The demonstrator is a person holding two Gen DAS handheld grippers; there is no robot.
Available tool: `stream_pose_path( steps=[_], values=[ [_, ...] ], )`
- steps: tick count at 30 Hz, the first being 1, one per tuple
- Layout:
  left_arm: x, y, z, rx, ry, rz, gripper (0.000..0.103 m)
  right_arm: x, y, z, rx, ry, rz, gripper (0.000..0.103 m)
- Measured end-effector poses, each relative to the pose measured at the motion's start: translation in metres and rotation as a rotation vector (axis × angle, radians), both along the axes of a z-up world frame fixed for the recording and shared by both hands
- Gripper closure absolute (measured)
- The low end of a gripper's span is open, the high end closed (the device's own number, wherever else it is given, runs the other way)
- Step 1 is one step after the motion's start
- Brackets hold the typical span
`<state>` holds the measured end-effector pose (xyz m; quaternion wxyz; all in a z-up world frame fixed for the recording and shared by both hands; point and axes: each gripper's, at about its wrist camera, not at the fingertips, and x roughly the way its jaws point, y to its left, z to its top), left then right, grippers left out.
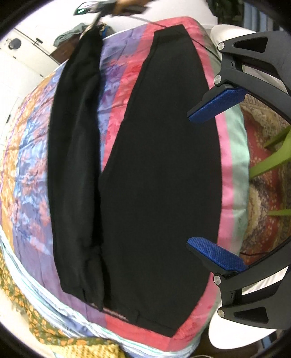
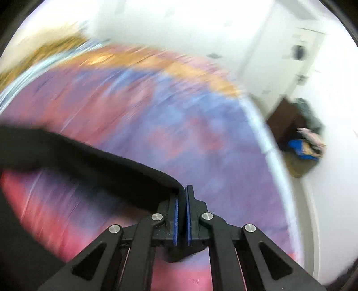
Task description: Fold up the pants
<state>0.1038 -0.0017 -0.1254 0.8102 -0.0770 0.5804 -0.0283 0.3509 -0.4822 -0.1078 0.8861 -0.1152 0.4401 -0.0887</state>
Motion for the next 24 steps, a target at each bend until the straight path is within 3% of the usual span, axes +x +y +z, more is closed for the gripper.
stream_pose_path(
  steps=[1,2,4,6,8,9,12,14,17,20,22,23,24],
  values=[
    [0.003,-0.003,0.0,-0.005,0.001,-0.007,0.001,0.021,-0.021,0.003,-0.027,0.007,-0.078,0.035],
    [0.006,-0.006,0.0,-0.007,-0.003,-0.013,0.001,0.034,-0.039,0.006,-0.058,-0.02,-0.146,0.025],
    [0.008,-0.008,0.001,-0.006,-0.013,-0.015,0.001,0.045,-0.063,0.008,-0.034,-0.045,-0.244,0.025],
    [0.01,-0.006,-0.004,-0.005,-0.014,-0.009,0.001,0.04,-0.066,0.004,0.095,-0.073,-0.272,0.025],
    [0.016,0.0,-0.015,0.003,0.01,0.006,0.001,0.036,-0.054,-0.012,0.252,-0.073,-0.223,0.025],
    [0.021,0.004,-0.019,0.006,0.021,0.018,0.001,0.034,-0.042,-0.03,0.392,-0.033,-0.178,0.025],
    [0.034,0.019,-0.018,-0.007,0.015,0.073,0.001,0.031,-0.033,-0.08,0.605,0.048,-0.159,0.026],
    [0.035,0.026,-0.01,-0.021,-0.014,0.104,0.001,0.032,-0.046,-0.115,0.73,0.045,-0.246,0.028],
    [0.032,0.034,-0.006,-0.024,-0.033,0.135,0.001,0.038,-0.079,-0.152,0.947,-0.033,-0.375,0.03],
    [0.029,0.034,-0.018,-0.015,0.01,0.141,0.001,0.054,-0.092,-0.163,1.066,-0.112,-0.413,0.038],
    [0.028,0.03,-0.028,-0.015,0.047,0.138,0.001,0.067,-0.094,-0.166,1.082,-0.11,-0.433,0.043],
    [0.027,0.026,-0.034,-0.021,0.068,0.13,0.001,0.075,-0.093,-0.169,1.072,-0.092,-0.436,0.058],
    [0.026,0.023,-0.037,-0.022,0.08,0.121,0.001,0.081,-0.092,-0.166,1.03,-0.071,-0.439,0.088]
  ],
)
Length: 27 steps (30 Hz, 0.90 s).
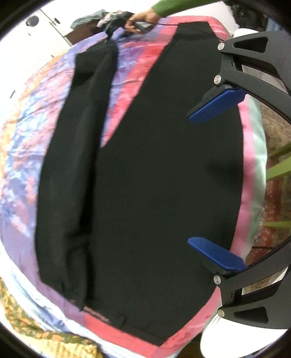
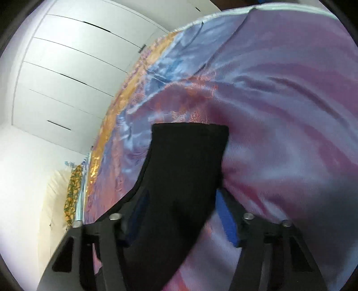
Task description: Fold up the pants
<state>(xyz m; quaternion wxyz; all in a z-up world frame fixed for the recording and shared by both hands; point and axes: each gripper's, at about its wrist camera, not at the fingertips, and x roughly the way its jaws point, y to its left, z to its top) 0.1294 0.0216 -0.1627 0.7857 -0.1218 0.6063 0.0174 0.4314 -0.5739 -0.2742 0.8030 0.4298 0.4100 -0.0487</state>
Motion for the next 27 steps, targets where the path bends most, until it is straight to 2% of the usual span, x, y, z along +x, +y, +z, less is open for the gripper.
stream_pose_path(
  steps=[1,3,4,5,6,7,9,11,12,14,16,17,19,20,21,24,25,27],
  values=[
    [0.001,-0.002,-0.001,0.001,0.006,-0.01,0.001,-0.008,0.002,0.008,-0.057,0.005,0.01,0.092],
    [0.004,-0.007,-0.001,0.021,-0.01,-0.036,0.001,-0.023,0.001,0.033,-0.15,-0.056,-0.003,0.093],
    [0.007,-0.007,-0.001,0.033,-0.02,-0.04,0.001,-0.034,-0.001,0.039,-0.206,-0.051,-0.011,0.093],
    [0.015,-0.006,-0.003,0.049,-0.028,-0.043,0.001,-0.043,-0.003,0.041,-0.277,-0.004,-0.021,0.088],
    [0.021,-0.004,-0.004,0.051,-0.03,-0.044,0.001,-0.051,-0.005,0.04,-0.366,0.066,-0.04,0.072],
    [0.031,-0.001,-0.005,0.05,-0.042,-0.046,0.001,-0.059,-0.009,0.038,-0.438,0.135,-0.067,0.063],
    [0.055,0.006,-0.004,0.087,-0.099,-0.04,0.001,-0.073,-0.012,0.045,-0.51,0.153,-0.1,0.059],
    [0.083,0.017,-0.004,0.149,-0.157,-0.011,0.001,-0.072,0.009,0.055,-0.578,0.119,-0.041,0.059],
    [0.095,0.023,-0.005,0.171,-0.191,0.004,0.001,-0.069,0.023,0.06,-0.577,0.091,0.009,0.059],
    [0.124,0.031,-0.011,0.226,-0.262,0.028,0.001,-0.05,0.079,0.065,-0.54,0.018,0.188,0.059],
    [0.149,0.033,-0.024,0.28,-0.301,0.03,0.001,-0.037,0.145,0.061,-0.441,-0.049,0.381,0.058],
    [0.163,0.034,-0.036,0.314,-0.305,0.016,0.001,-0.032,0.181,0.059,-0.385,-0.075,0.478,0.055],
    [0.183,0.034,-0.065,0.376,-0.244,-0.009,0.0,-0.026,0.266,0.051,-0.25,-0.133,0.686,0.051],
    [0.188,0.034,-0.079,0.376,-0.223,-0.018,0.0,-0.026,0.303,0.048,-0.197,-0.15,0.773,0.047],
    [0.186,0.035,-0.087,0.365,-0.244,-0.019,0.0,-0.025,0.35,0.044,-0.139,-0.165,0.874,0.043],
    [0.176,0.035,-0.091,0.355,-0.311,-0.014,0.0,-0.02,0.424,0.025,-0.037,-0.134,0.999,0.04],
    [0.175,0.035,-0.091,0.354,-0.318,-0.014,0.0,-0.013,0.435,0.016,-0.041,-0.096,1.009,0.04],
    [0.175,0.035,-0.092,0.344,-0.32,-0.013,0.0,0.007,0.432,0.001,-0.123,-0.03,0.994,0.042]
  ],
)
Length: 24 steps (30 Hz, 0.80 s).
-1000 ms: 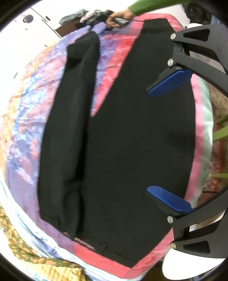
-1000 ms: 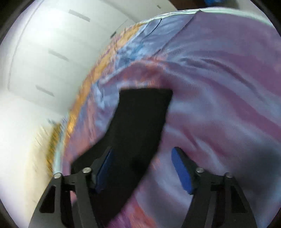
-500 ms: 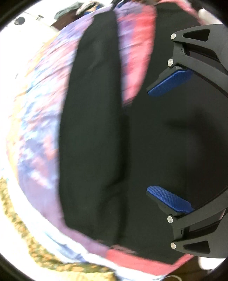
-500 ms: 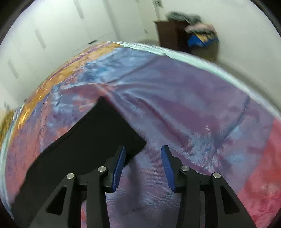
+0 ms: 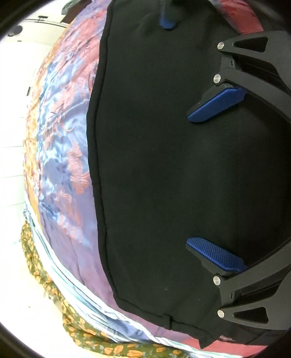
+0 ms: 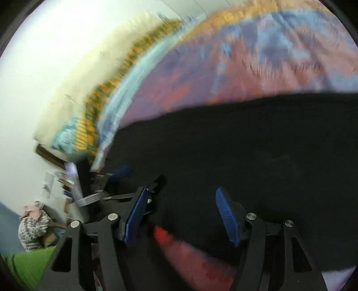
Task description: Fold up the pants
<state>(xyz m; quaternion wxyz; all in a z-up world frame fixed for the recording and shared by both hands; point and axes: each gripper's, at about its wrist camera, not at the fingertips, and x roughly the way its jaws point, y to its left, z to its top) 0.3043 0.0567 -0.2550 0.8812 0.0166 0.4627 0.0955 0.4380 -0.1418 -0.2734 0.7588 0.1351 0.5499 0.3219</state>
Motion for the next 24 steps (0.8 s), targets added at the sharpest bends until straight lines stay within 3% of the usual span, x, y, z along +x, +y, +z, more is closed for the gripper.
stream_pose_path(
  steps=[2,5,8,9,11,13,15,17,21,24],
  values=[
    [-0.002,0.0,-0.001,-0.009,-0.008,-0.002,0.0,0.018,-0.042,0.0,-0.027,-0.022,-0.078,0.05],
    [-0.004,0.001,-0.002,-0.01,-0.027,-0.006,0.0,0.034,-0.159,0.01,-0.109,-0.063,-0.341,0.052],
    [-0.003,0.003,-0.005,-0.008,-0.026,-0.006,0.0,0.018,-0.282,0.022,-0.245,-0.068,-0.59,0.052],
    [-0.001,0.004,-0.005,-0.012,-0.022,-0.006,0.0,0.009,-0.319,0.031,-0.344,-0.065,-0.657,0.052],
    [0.0,0.007,0.001,-0.03,0.001,-0.01,0.001,-0.011,-0.35,0.049,-0.474,-0.08,-0.707,0.051],
    [-0.005,0.007,0.014,-0.033,0.031,-0.008,0.001,-0.045,-0.363,0.072,-0.458,-0.116,-0.696,0.049],
    [-0.03,0.001,0.037,-0.068,0.027,-0.012,0.001,-0.09,-0.353,0.088,-0.409,-0.14,-0.639,0.034],
    [-0.061,-0.01,0.053,-0.114,0.016,-0.041,0.001,-0.144,-0.328,0.093,-0.31,-0.133,-0.566,0.027],
    [-0.128,-0.036,0.051,-0.179,0.08,-0.108,0.001,-0.233,-0.259,0.064,-0.193,-0.056,-0.47,0.027],
    [-0.16,-0.05,0.025,-0.128,0.173,-0.118,0.001,-0.27,-0.248,0.032,-0.182,-0.004,-0.517,0.027]
  ],
)
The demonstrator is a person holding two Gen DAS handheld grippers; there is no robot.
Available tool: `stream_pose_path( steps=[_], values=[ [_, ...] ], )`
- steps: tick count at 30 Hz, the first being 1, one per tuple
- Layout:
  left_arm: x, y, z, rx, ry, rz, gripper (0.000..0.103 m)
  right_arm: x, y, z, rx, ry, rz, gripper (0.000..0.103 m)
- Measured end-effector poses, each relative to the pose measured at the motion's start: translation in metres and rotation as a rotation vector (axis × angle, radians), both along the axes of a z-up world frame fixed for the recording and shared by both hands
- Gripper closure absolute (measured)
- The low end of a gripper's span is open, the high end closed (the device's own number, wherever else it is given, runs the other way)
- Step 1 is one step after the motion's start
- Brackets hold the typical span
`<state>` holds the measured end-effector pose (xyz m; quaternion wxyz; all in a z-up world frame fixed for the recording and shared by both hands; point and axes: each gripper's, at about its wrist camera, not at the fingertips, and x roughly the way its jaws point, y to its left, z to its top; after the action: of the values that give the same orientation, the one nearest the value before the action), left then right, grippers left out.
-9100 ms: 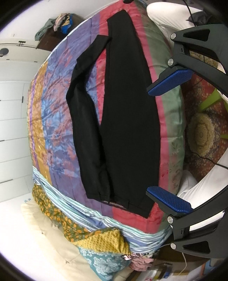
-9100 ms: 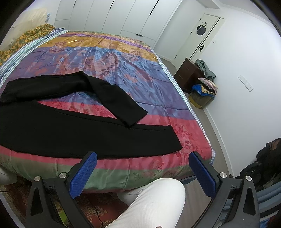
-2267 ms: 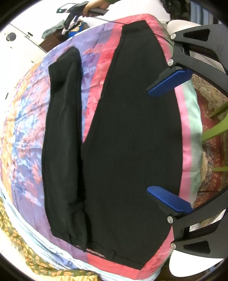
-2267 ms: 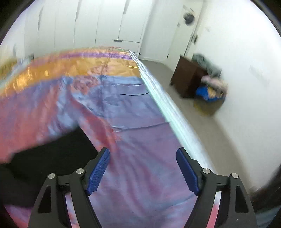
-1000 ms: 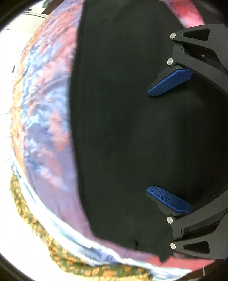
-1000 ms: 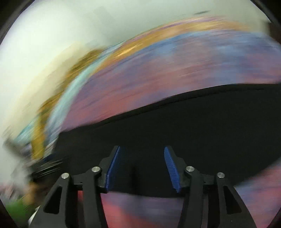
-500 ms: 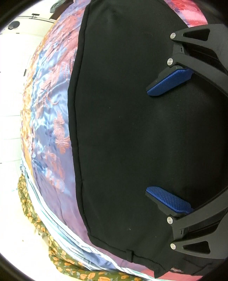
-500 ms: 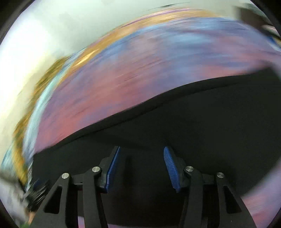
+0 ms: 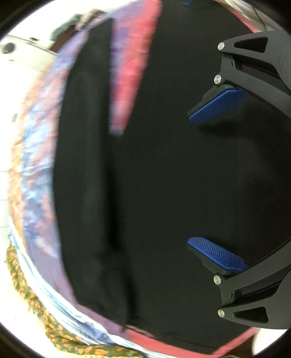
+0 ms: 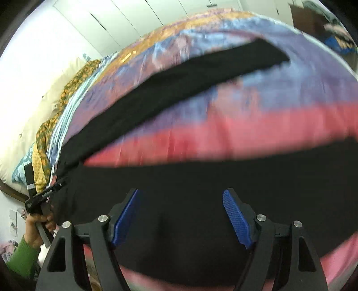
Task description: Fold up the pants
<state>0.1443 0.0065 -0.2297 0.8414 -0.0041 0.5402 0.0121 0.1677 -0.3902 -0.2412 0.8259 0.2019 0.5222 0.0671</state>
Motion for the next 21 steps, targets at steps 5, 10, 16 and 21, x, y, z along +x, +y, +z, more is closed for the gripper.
stream_pose_path(
  steps=[5,10,16,21],
  values=[
    [-0.021,-0.002,-0.008,0.009,-0.014,0.016,0.001,-0.031,-0.009,0.0,0.028,-0.023,-0.18,0.027],
    [-0.017,-0.007,-0.01,0.016,-0.008,0.014,0.0,-0.036,0.001,0.01,0.008,-0.027,-0.164,0.025],
    [-0.019,0.001,-0.01,0.013,-0.015,0.003,0.0,-0.05,0.005,-0.001,-0.01,-0.01,-0.173,0.025],
    [-0.019,0.001,-0.011,0.019,-0.015,0.003,0.0,-0.05,0.006,-0.002,-0.022,-0.005,-0.163,0.02]
  ],
)
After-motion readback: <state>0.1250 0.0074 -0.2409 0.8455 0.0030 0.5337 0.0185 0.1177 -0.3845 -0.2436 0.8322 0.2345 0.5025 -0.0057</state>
